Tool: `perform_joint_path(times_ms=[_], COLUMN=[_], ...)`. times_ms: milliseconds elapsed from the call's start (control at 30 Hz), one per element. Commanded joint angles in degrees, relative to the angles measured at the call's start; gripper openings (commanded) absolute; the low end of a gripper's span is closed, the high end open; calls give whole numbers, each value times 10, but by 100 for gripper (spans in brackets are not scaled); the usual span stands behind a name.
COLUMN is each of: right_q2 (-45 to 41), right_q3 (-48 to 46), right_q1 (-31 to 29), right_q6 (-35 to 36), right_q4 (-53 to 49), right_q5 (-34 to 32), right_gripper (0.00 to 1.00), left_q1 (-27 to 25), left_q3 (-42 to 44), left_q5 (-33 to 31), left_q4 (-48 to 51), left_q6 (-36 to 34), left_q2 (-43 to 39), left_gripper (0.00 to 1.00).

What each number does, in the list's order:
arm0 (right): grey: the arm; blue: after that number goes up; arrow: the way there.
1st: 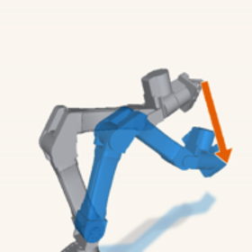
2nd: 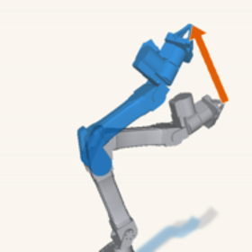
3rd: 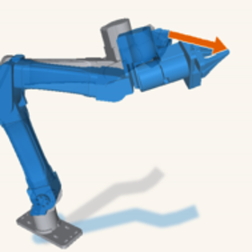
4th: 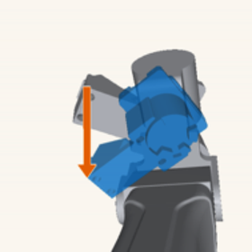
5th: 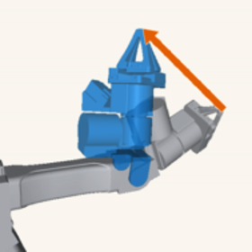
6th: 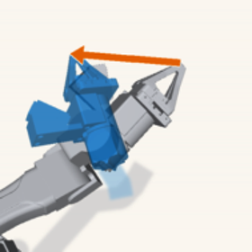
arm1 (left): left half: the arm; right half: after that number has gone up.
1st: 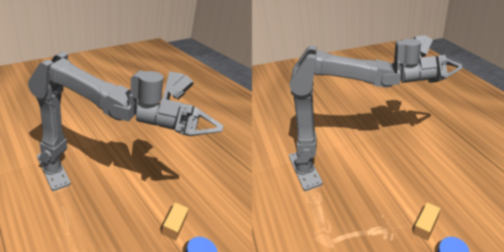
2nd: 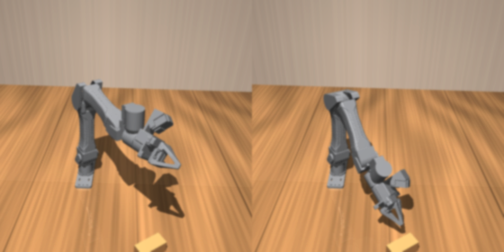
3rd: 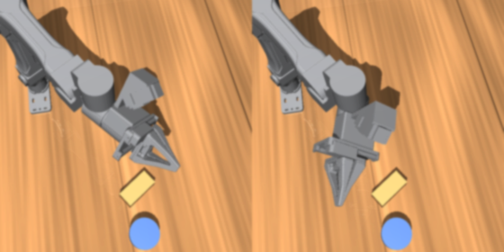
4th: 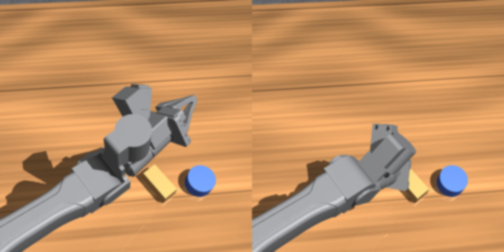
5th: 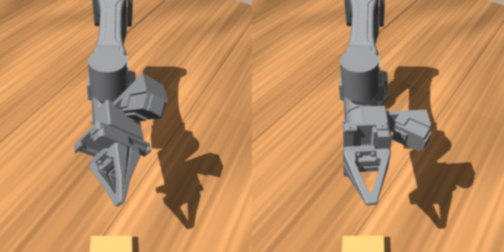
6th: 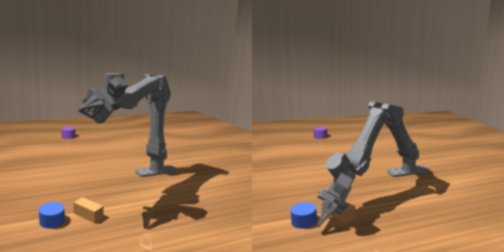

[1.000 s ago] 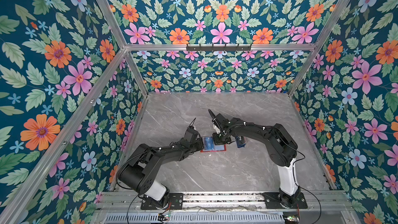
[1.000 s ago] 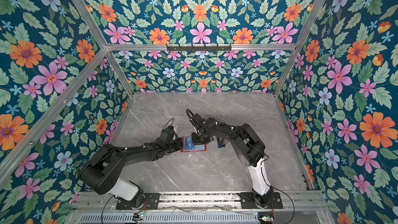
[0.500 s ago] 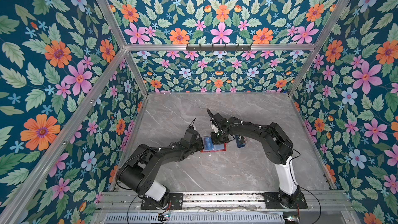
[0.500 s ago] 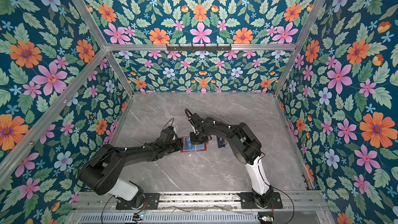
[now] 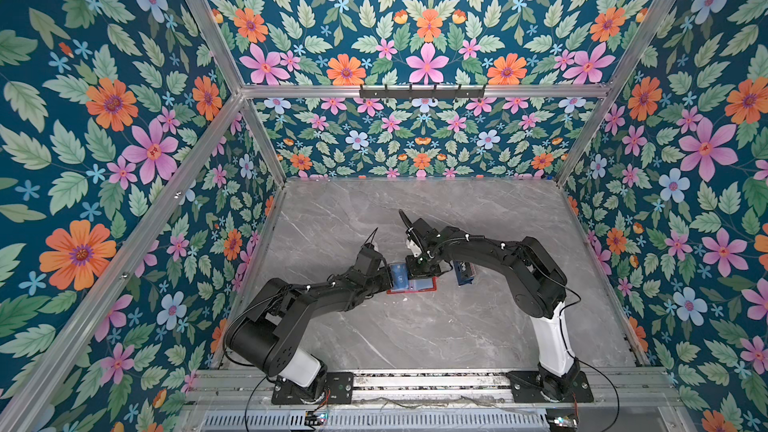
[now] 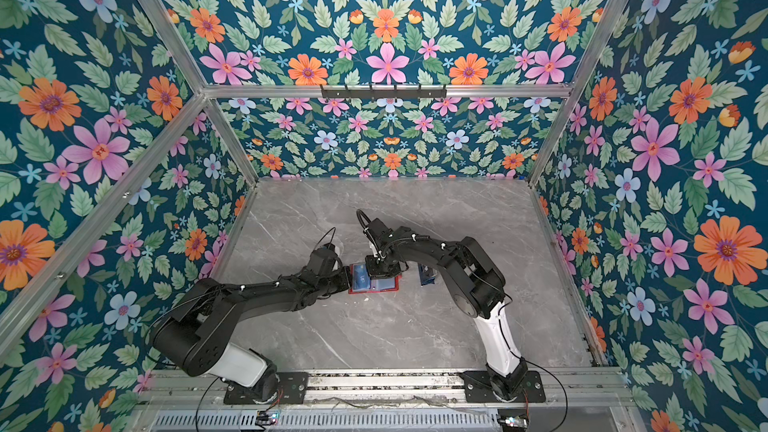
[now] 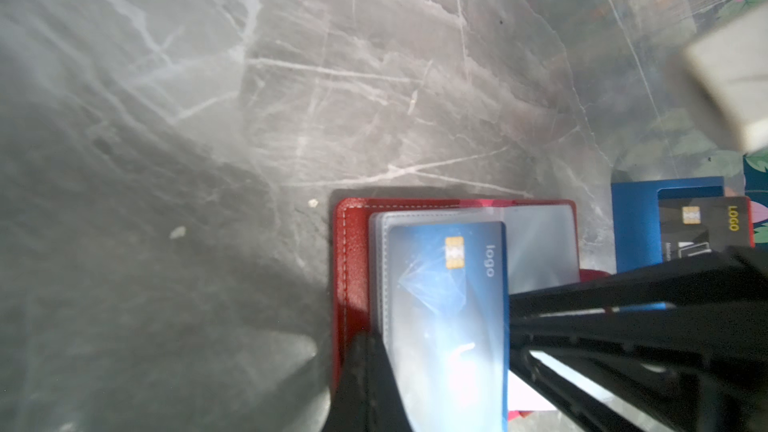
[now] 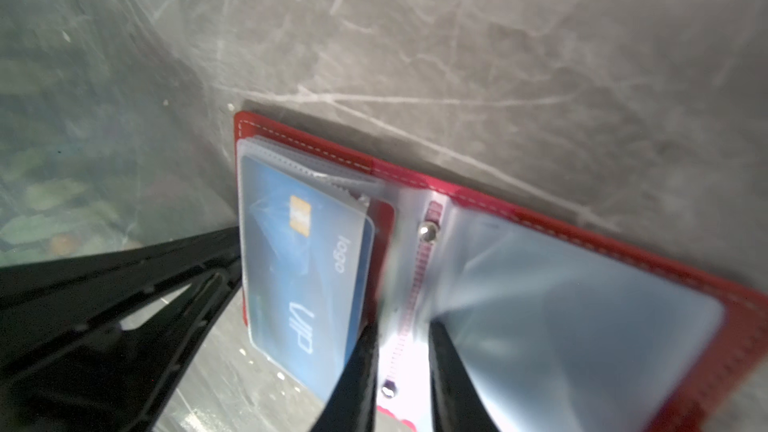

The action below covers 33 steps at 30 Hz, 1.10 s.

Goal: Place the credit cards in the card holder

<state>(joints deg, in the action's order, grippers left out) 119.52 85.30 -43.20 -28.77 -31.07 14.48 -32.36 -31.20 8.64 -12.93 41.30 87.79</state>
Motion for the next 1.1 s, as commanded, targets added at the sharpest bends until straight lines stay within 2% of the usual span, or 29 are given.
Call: perform_joint_path(times_ms=[0, 200, 367, 567, 600, 700, 800, 1067], right_q2=[-28, -103, -114, -109, -106, -103, -98, -84], right_q3=[-21, -88, -115, -133, -135, -140, -141, -143], right_q1=[0, 13, 32, 34, 34, 34, 34, 33], right_q6=[-10, -34, -38, -32, -31, -30, -29, -26], right_q4=[-14, 46, 43, 30, 28, 23, 17, 18], right_q5=[-22, -49, -44, -56, -58, -64, -67, -50], right_gripper=[23, 16, 15, 15, 16, 19, 22, 22], left_q1=[-2, -1, -2, -3, -3, -10, -20, -55], left_q3=[-1, -11, -21, -42, -47, -60, -73, -107], left_q5=[2, 0, 3, -6, -11, -32, -29, 72], left_q4=[66, 77, 83, 105, 112, 130, 130, 60], left_q6=[-11, -17, -24, -37, -39, -47, -55, -62], left_q2=[-1, -4, -10, -27, -32, -40, -39, 11], left_gripper=[2, 2, 5, 16, 25, 36, 38, 36])
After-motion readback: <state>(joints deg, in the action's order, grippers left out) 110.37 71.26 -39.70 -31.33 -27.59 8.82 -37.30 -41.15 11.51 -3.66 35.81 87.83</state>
